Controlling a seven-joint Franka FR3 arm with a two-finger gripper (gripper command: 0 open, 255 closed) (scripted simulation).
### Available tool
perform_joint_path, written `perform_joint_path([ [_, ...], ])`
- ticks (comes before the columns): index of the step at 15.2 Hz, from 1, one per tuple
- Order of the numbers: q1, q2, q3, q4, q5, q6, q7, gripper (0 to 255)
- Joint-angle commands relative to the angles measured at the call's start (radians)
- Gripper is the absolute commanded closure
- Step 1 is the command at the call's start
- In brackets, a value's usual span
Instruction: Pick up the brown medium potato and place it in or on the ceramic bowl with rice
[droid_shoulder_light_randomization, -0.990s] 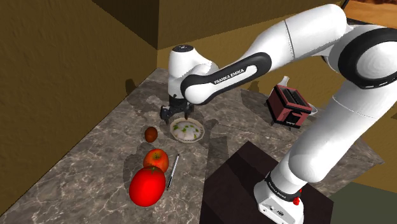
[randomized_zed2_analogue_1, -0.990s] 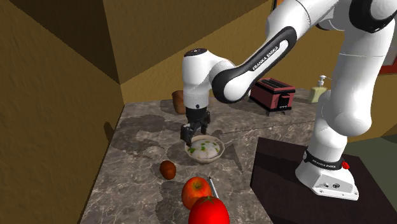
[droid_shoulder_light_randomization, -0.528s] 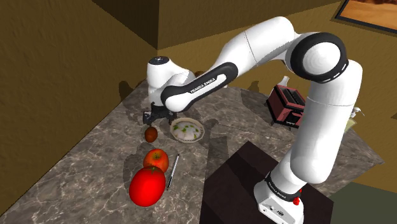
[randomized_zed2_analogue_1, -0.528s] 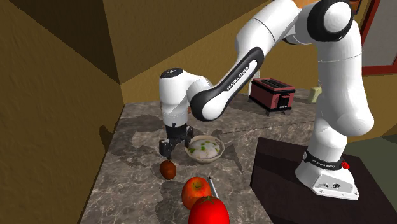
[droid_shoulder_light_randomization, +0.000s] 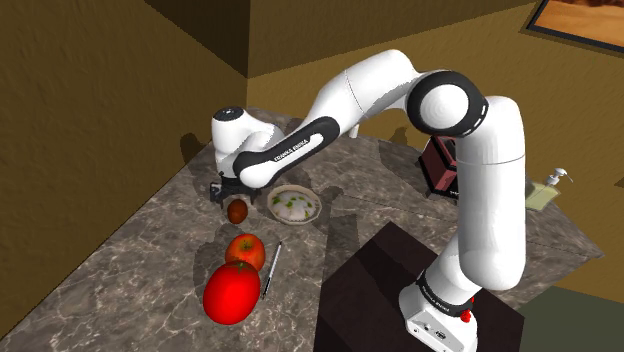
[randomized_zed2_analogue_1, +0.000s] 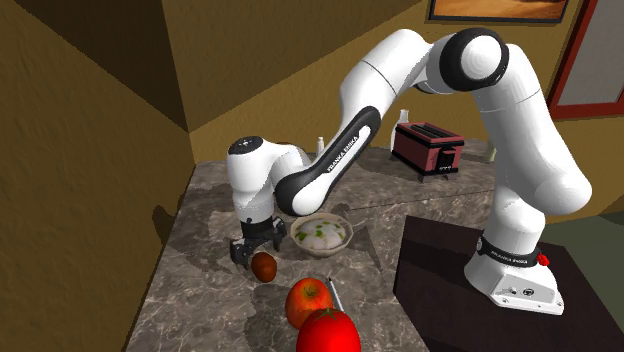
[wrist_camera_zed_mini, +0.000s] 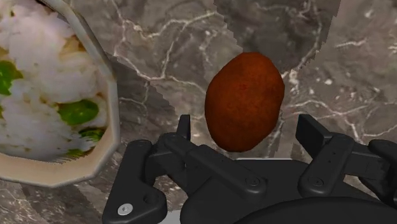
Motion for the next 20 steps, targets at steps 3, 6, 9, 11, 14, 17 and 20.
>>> perform_joint_path([
  [3,0.006,0.039,-0.014,0.007,-0.018,0.032,0.011,0],
  [6,0.007,0.045,-0.016,0.007,-0.021,0.037,0.013,0],
  [9,0.007,0.045,-0.016,0.007,-0.021,0.037,0.013,0],
  [11,0.007,0.045,-0.016,0.007,-0.021,0.036,0.013,0],
  [14,0.007,0.045,-0.016,0.007,-0.021,0.036,0.013,255],
  [17,0.007,0.045,-0.016,0.007,-0.021,0.036,0.013,255],
  [20,0.007,0.045,-0.016,0.007,-0.021,0.036,0.013,255],
])
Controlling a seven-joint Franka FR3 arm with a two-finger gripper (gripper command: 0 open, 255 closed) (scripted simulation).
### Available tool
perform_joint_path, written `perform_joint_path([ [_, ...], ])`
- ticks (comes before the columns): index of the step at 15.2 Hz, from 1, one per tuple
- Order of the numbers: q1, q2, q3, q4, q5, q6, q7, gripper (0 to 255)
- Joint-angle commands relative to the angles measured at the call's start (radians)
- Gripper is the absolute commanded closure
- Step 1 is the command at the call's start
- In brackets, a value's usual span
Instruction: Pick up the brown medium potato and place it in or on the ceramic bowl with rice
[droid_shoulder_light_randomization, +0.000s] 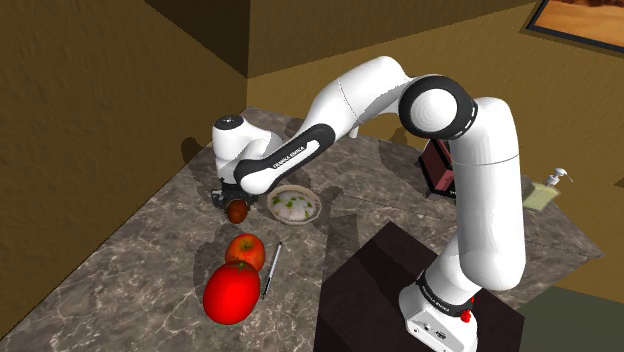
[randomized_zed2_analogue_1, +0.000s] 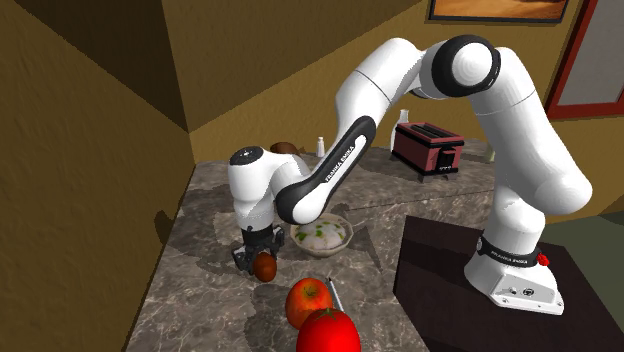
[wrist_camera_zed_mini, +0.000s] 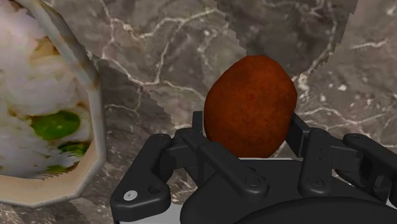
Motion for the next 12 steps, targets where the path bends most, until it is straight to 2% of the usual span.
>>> perform_joint_path([
  [1,0.000,0.000,0.000,0.000,0.000,0.000,0.000,255],
  [12,-0.020,-0.089,0.030,0.004,0.047,-0.088,-0.039,255],
])
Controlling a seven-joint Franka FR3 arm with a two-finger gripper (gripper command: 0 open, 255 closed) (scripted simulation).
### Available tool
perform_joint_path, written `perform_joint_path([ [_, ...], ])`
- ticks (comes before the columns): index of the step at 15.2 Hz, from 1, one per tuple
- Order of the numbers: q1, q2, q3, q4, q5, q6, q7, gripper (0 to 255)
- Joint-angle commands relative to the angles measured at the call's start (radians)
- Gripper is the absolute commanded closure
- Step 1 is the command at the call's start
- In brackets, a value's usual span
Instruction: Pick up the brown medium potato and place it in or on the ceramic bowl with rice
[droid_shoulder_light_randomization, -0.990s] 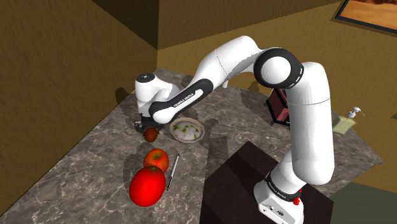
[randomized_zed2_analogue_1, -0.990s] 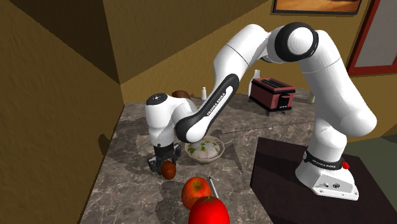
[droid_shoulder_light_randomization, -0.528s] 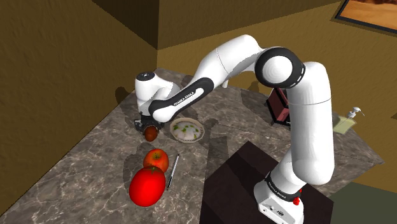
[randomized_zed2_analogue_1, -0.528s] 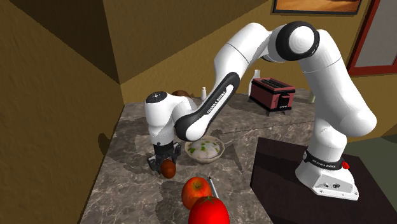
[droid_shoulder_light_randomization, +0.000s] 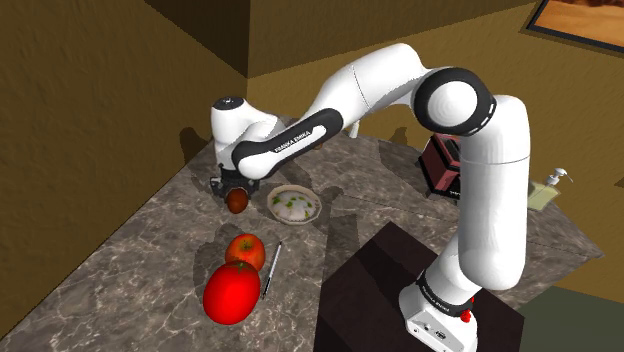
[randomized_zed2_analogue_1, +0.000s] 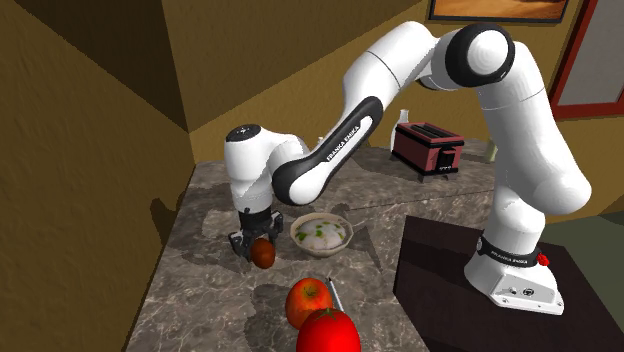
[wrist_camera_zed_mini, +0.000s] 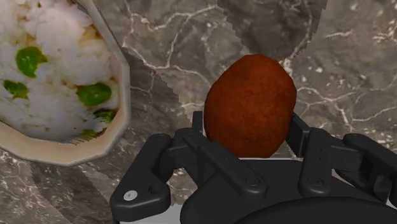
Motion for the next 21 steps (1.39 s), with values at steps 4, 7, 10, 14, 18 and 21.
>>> perform_joint_path([
  [4,-0.009,-0.043,0.013,0.005,0.023,-0.045,-0.020,255],
  [7,-0.013,-0.065,0.020,0.014,0.036,-0.074,-0.031,255],
  [10,-0.017,-0.087,0.026,0.024,0.049,-0.104,-0.042,255],
  [14,-0.021,-0.113,0.034,0.042,0.065,-0.145,-0.057,255],
  [18,-0.024,-0.137,0.040,0.063,0.080,-0.187,-0.071,255],
  [21,-0.026,-0.153,0.044,0.081,0.091,-0.220,-0.081,255],
])
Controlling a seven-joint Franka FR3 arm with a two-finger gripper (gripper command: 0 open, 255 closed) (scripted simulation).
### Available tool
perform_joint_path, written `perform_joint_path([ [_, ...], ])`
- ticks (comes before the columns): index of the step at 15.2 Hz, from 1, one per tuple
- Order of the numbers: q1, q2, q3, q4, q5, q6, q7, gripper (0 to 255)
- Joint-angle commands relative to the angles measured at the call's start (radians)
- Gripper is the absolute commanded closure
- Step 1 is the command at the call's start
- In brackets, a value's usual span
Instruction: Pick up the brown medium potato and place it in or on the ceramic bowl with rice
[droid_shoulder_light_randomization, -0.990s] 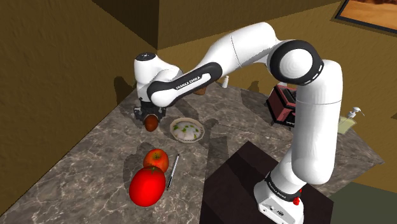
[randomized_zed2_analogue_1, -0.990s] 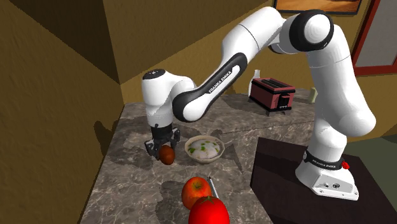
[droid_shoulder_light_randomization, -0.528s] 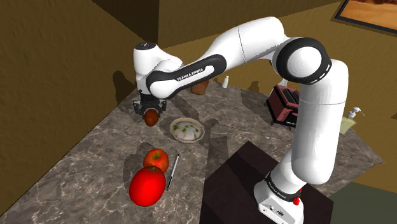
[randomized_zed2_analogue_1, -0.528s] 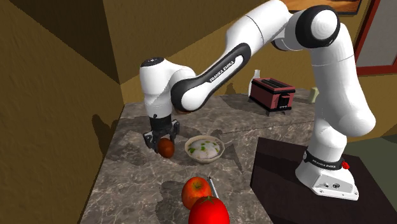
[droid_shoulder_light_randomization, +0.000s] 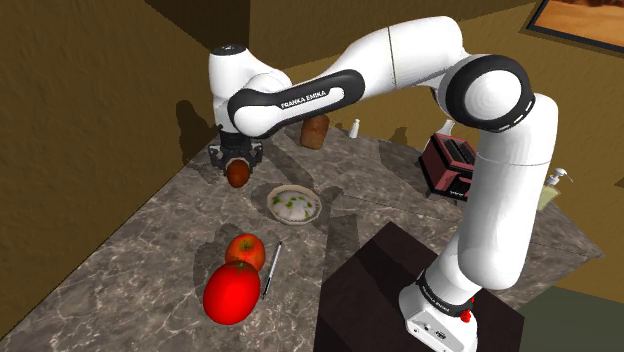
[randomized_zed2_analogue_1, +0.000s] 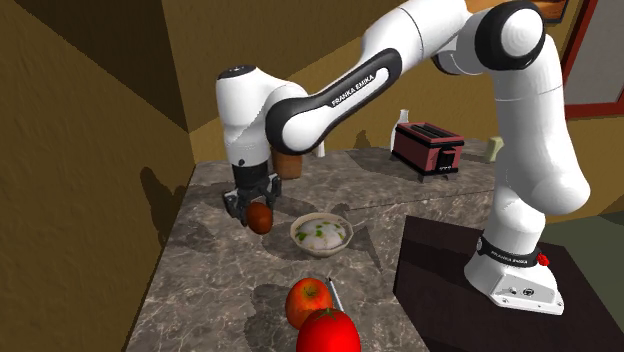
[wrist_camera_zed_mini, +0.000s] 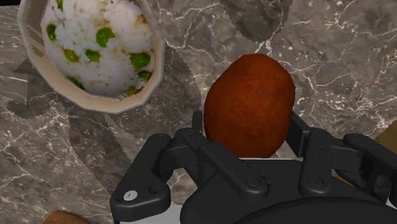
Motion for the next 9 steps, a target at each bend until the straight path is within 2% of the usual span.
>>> perform_joint_path([
  [1,-0.002,-0.009,0.002,0.013,0.006,-0.021,-0.008,255],
  [2,-0.002,-0.012,0.003,0.016,0.008,-0.027,-0.009,255],
  [9,-0.110,-0.260,-0.011,-0.308,0.096,0.087,-0.133,255],
])
